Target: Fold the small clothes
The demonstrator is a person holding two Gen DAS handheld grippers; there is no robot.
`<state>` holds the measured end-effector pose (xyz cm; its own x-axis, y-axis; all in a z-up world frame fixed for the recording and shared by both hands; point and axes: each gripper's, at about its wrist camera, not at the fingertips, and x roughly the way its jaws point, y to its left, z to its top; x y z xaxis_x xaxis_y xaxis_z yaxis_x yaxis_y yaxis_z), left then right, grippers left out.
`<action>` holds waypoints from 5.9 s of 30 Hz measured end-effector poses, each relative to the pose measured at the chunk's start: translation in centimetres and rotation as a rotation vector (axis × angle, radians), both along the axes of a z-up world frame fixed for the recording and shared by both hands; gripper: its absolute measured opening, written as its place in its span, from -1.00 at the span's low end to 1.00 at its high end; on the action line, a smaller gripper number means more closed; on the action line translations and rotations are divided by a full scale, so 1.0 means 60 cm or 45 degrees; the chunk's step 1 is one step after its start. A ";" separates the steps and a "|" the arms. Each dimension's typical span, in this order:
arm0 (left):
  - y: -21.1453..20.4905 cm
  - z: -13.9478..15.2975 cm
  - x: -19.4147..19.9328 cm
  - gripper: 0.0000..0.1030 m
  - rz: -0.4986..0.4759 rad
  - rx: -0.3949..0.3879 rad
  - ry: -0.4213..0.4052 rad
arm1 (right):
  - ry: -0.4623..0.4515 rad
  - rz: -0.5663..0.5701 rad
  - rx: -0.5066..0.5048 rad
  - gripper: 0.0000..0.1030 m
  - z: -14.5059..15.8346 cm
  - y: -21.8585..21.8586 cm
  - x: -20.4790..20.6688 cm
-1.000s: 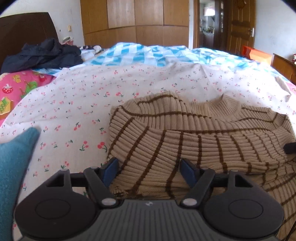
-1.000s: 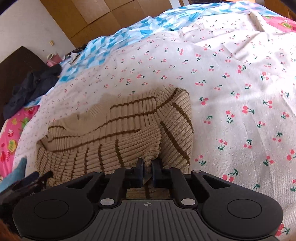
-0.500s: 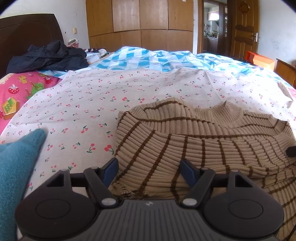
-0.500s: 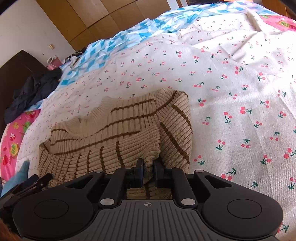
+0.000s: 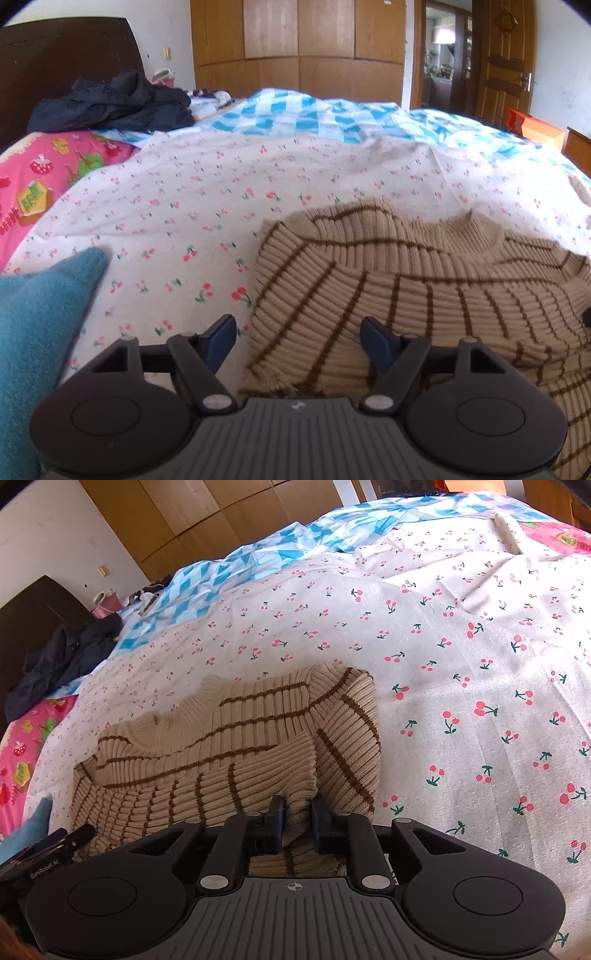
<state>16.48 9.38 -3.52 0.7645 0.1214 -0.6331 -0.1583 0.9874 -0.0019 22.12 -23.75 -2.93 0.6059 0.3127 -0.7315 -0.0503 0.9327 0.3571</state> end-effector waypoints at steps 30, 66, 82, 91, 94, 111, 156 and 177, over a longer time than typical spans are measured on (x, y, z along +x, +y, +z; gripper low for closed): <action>0.038 0.022 0.131 0.55 0.125 0.114 -0.017 | -0.209 0.103 -0.247 -0.56 0.032 0.072 0.101; -0.021 0.118 -0.153 0.83 -0.314 -0.046 0.085 | -0.176 0.501 -0.230 -0.20 0.170 0.037 -0.192; -0.043 0.038 -0.325 0.42 -0.271 -0.270 0.617 | 0.369 0.390 -0.178 -0.19 0.042 -0.038 -0.386; -0.025 0.038 -0.319 -0.52 -0.230 -0.398 0.652 | 0.403 0.279 0.098 -0.79 0.020 -0.076 -0.365; 0.007 0.051 -0.320 -0.78 -0.177 -0.619 0.589 | 0.309 0.217 0.233 -0.82 0.042 -0.095 -0.366; -0.006 0.032 -0.328 -0.10 -0.114 -0.636 0.678 | 0.156 0.144 0.412 -0.87 0.081 -0.117 -0.340; 0.175 0.050 0.081 -0.81 0.162 -0.899 0.053 | -0.039 -0.341 0.560 -0.87 0.049 -0.117 0.060; 0.102 0.040 0.009 0.40 0.116 -0.601 0.056 | -0.064 -0.093 0.041 -0.28 0.007 -0.055 0.024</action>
